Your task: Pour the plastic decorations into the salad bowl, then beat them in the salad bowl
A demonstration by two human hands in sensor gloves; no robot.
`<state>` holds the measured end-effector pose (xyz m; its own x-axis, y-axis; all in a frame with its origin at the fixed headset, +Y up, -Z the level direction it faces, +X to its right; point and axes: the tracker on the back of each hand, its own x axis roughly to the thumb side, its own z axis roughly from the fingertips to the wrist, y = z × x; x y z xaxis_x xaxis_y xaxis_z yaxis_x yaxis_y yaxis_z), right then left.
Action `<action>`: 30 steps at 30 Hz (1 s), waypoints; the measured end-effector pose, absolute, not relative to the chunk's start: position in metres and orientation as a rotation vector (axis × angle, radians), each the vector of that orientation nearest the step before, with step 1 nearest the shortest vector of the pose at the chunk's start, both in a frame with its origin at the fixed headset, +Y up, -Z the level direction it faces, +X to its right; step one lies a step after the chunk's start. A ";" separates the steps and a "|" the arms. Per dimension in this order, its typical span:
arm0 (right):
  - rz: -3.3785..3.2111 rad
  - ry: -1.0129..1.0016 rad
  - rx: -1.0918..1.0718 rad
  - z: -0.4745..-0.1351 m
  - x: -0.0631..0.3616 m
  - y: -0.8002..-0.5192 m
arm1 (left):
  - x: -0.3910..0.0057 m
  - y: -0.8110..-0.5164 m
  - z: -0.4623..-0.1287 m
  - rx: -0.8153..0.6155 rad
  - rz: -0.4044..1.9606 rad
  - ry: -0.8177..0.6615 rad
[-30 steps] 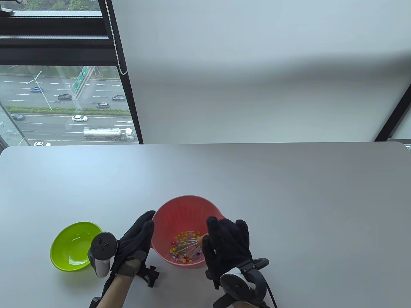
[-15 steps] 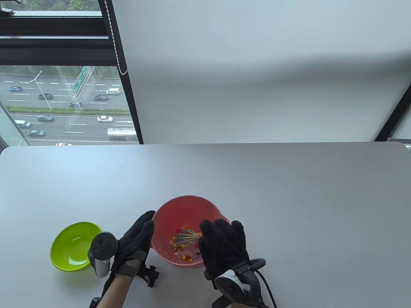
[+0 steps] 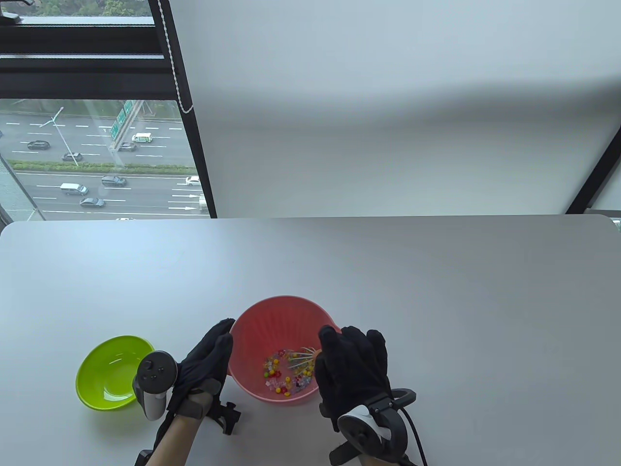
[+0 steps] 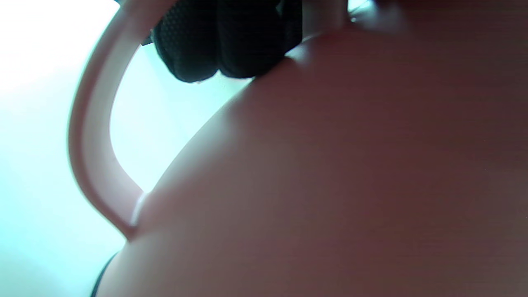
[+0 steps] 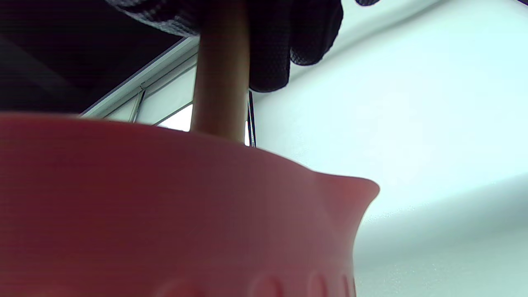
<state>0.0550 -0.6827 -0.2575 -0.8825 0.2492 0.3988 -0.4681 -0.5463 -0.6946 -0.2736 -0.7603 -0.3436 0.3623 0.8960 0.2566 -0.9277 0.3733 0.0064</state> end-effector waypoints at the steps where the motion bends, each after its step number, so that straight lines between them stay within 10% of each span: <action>1: 2.412 -1.186 0.349 -0.258 0.056 -0.683 | -0.274 -0.760 -0.344 0.160 1.180 -0.224; 30: 2.457 -1.165 0.416 -0.256 0.041 -0.686 | -0.274 -0.760 -0.344 0.160 1.180 -0.224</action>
<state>0.0415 -0.6865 -0.2561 -0.8803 0.2173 0.4216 -0.4640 -0.5794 -0.6701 -0.2736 -0.7603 -0.3436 0.3623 0.8960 0.2566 -0.9277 0.3733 0.0064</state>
